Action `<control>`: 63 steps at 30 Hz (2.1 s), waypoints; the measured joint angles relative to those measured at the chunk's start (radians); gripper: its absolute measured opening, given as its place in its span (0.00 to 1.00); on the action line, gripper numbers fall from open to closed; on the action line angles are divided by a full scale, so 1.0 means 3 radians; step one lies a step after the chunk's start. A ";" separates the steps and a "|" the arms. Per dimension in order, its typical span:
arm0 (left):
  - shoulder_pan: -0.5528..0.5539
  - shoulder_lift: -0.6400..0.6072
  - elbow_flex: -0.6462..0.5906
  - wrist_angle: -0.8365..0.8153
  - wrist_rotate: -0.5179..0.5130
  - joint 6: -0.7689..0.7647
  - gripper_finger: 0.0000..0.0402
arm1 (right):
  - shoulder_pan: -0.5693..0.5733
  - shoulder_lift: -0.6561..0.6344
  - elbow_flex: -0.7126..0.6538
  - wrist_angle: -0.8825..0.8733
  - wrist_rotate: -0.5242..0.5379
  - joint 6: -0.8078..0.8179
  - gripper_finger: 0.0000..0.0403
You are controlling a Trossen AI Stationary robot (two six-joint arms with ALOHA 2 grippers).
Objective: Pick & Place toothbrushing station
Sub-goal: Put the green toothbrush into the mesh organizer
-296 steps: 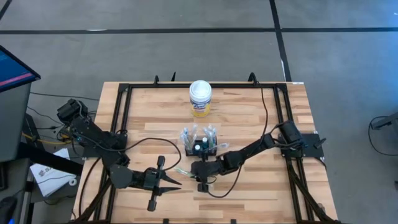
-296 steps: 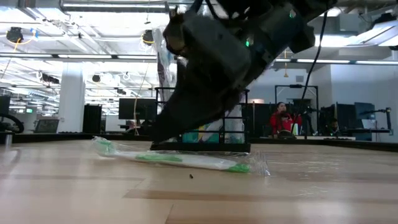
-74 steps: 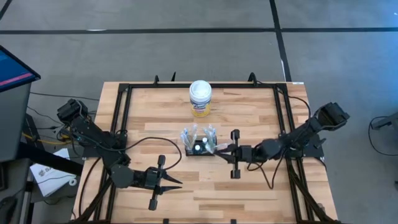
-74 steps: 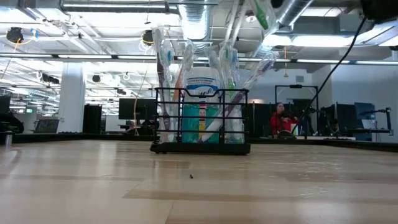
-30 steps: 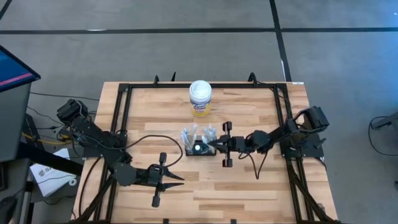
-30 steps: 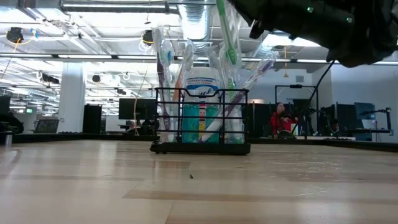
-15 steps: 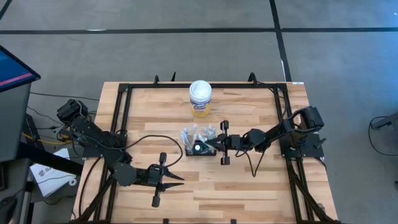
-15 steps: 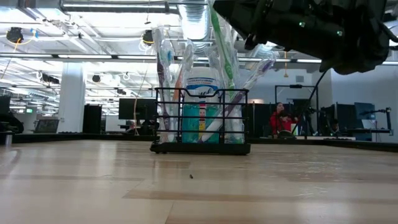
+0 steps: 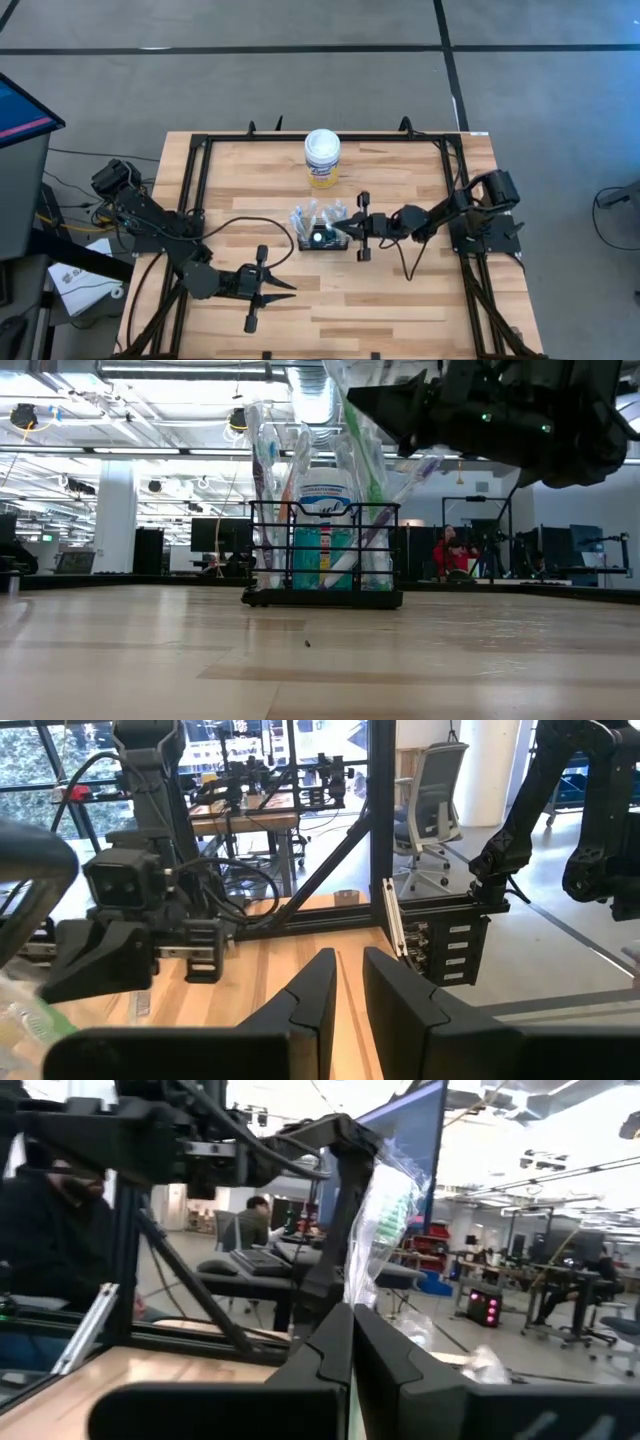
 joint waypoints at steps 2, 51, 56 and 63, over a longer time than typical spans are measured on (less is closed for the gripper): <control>0.0000 0.0000 0.0000 0.0000 0.0000 0.0000 0.12 | 0.0003 0.0000 -0.0024 0.0000 -0.0003 0.0000 0.00; 0.0000 0.0000 0.0000 0.0000 -0.0001 0.0000 0.12 | -0.0139 -0.0001 -0.0056 -0.0204 -0.0077 0.0201 0.00; 0.0000 0.0000 0.0000 0.0000 0.0000 0.0000 0.12 | -0.0116 -0.0001 -0.0056 -0.0313 -0.0074 0.0254 0.00; 0.0000 0.0000 0.0000 0.0000 0.0000 0.0000 0.12 | -0.0042 -0.0012 -0.0057 -0.0343 0.0028 0.0158 0.00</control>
